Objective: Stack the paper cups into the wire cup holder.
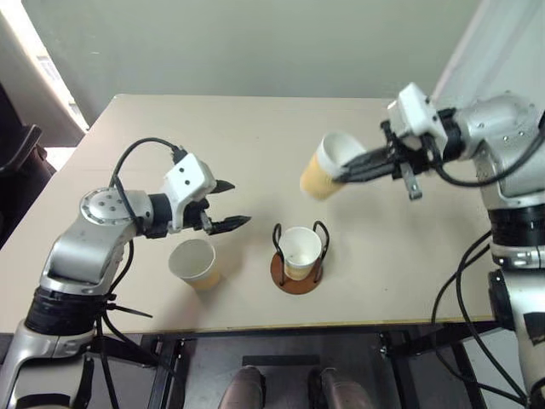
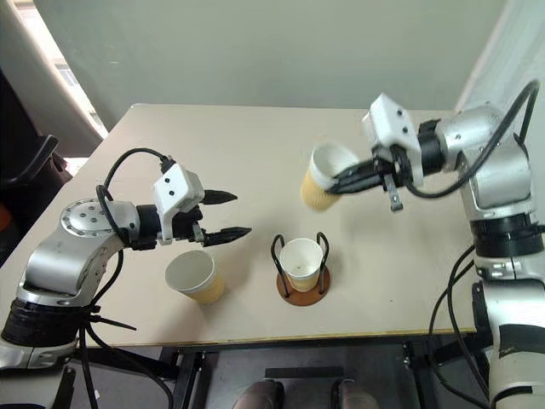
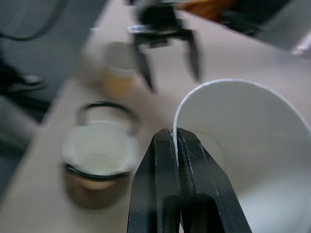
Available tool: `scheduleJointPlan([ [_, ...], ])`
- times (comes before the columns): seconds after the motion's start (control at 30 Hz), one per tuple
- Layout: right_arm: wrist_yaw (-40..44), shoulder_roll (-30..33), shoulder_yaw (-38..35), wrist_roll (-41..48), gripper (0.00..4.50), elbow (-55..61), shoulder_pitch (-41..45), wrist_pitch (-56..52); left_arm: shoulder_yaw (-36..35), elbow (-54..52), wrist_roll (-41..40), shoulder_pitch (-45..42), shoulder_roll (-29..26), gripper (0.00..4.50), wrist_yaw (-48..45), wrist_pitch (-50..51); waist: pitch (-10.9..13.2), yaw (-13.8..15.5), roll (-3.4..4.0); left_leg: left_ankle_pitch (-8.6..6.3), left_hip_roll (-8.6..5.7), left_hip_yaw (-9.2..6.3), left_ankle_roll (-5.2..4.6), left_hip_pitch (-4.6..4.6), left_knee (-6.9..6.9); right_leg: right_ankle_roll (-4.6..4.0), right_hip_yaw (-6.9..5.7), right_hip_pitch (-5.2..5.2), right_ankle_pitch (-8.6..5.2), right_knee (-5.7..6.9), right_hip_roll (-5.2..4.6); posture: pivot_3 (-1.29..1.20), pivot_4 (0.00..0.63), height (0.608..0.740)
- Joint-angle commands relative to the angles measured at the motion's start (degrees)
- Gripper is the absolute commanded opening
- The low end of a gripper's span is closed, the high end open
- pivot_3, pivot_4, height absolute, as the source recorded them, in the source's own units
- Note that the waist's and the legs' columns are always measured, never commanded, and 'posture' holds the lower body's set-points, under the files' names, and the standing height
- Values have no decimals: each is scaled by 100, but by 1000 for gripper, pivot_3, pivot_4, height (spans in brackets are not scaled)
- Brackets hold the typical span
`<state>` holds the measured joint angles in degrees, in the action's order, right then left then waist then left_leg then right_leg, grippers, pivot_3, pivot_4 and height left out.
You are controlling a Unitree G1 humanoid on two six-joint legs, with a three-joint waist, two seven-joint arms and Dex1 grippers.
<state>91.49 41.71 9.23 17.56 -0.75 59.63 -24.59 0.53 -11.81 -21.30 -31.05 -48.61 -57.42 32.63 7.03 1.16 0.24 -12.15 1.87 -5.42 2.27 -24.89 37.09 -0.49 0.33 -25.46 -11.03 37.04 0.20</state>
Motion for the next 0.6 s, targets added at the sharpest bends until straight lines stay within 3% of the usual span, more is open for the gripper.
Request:
scheduleJointPlan([
  [0.03,-61,43,40,233,21,560,-14,-227,-120,-280,-226,-9,-117,4059,-217,87,0,-12,0,-9,0,-1,-32,3,-1,-1,0,0,5,2,0,0,150,740],
  [0.2,-70,-21,188,355,21,903,-106,-319,-223,-511,-471,90,-265,4059,-417,280,0,-36,0,29,0,-4,-49,35,-11,-65,0,22,3,7,0,0,150,740],
  [0.47,-263,-199,431,395,21,1118,-233,-362,-240,-781,-575,313,-335,4059,-334,432,0,-42,0,38,0,-4,-57,57,-10,-72,1,53,0,-2,0,0,150,740],
  [0.6,-475,-248,742,-86,21,900,-286,30,-234,-805,-539,368,-352,4059,-283,433,0,-46,0,36,0,-4,-58,58,-13,-73,1,52,-1,-3,0,0,150,740],
])
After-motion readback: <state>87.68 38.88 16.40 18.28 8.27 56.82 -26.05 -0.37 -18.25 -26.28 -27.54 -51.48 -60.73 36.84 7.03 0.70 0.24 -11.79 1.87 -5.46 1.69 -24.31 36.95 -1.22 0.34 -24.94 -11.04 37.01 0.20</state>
